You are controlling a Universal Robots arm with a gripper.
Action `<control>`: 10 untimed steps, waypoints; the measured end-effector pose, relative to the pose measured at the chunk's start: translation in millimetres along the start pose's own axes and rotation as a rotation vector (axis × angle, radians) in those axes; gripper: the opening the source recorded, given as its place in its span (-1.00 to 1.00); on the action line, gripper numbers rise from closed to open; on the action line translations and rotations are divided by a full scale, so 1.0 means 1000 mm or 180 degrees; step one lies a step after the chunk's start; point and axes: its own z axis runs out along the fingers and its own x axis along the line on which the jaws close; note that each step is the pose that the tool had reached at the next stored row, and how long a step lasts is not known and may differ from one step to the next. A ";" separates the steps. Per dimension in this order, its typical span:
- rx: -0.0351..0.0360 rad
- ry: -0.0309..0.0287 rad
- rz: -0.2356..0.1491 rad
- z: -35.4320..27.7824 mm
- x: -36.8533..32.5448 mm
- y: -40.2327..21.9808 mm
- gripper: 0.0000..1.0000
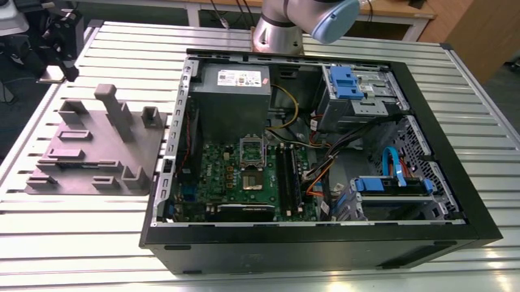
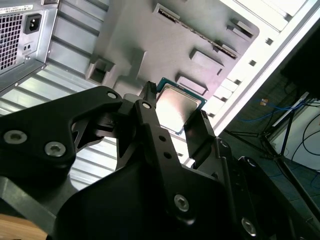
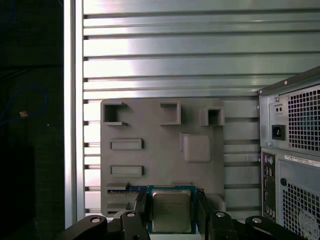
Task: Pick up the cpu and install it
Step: 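Pick up the cpu and move it towards the insertion slot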
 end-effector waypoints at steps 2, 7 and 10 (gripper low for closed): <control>0.0000 0.0000 0.0000 0.0000 -0.0004 0.0000 -0.05; 0.0000 0.0000 0.0000 0.0000 -0.0015 0.0001 -0.05; 0.0000 0.0000 0.0000 0.0000 -0.0021 0.0001 -0.05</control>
